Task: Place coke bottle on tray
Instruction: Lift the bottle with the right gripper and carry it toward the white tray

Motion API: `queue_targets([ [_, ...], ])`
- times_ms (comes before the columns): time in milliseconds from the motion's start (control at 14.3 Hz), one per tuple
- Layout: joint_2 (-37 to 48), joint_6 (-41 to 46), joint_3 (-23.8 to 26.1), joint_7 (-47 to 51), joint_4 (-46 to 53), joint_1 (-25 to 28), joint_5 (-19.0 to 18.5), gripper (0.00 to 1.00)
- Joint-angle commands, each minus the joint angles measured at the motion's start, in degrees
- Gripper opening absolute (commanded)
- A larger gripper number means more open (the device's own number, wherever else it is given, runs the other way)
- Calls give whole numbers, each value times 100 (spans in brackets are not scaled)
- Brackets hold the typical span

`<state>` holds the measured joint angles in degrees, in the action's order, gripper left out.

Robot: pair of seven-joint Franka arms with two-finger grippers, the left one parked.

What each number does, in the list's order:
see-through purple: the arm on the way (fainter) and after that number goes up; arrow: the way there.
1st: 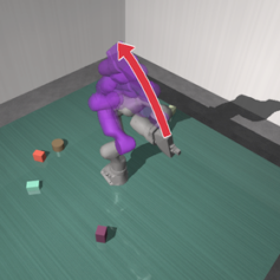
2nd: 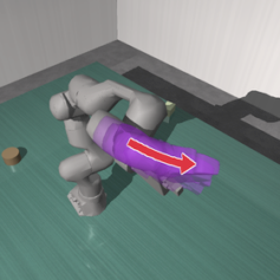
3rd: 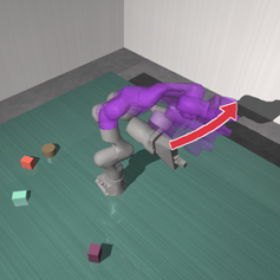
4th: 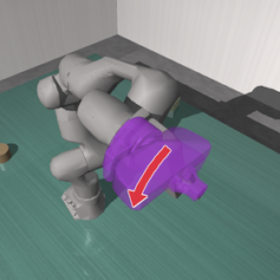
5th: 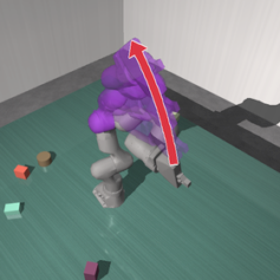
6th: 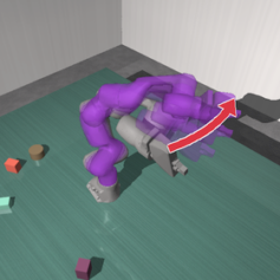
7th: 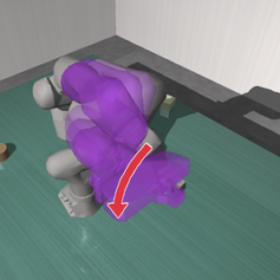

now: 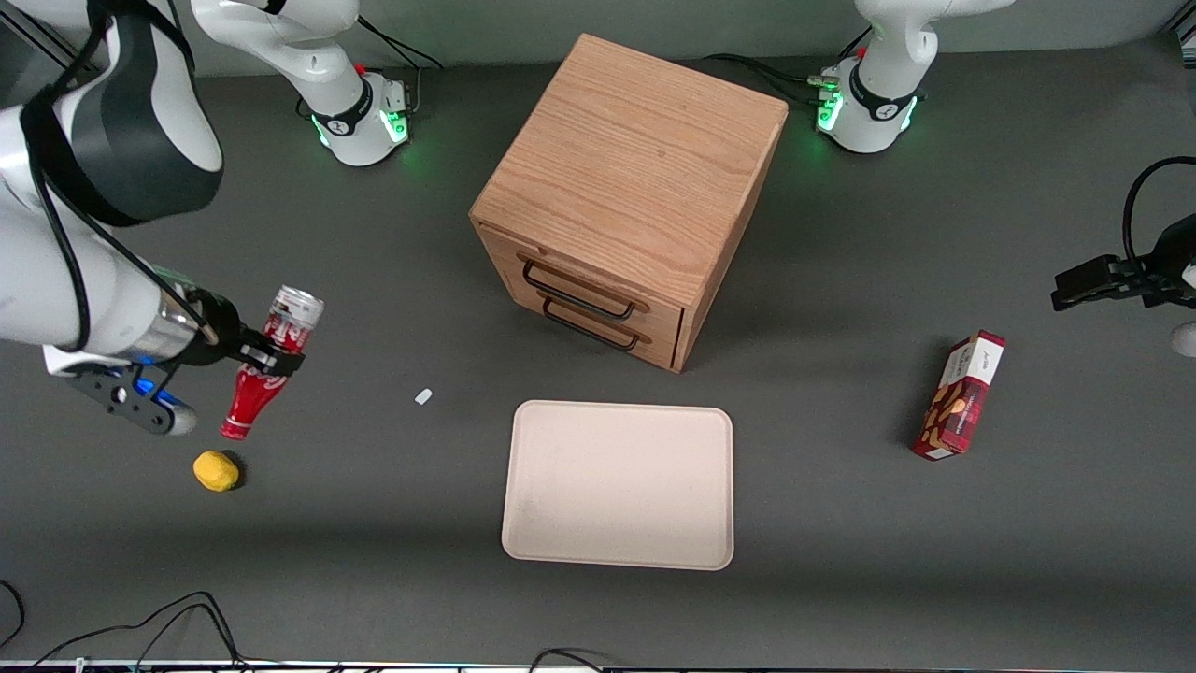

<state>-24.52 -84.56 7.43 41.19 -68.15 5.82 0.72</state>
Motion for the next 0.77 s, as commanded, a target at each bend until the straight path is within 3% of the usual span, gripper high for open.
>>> queue_targets([
  [0,-1236,-6,-66,-76,1337,453,51,0],
  [209,-1861,-1049,-31,-346,1489,674,51,0],
  [698,-2995,-2985,-84,-2228,1489,1325,24,0],
])
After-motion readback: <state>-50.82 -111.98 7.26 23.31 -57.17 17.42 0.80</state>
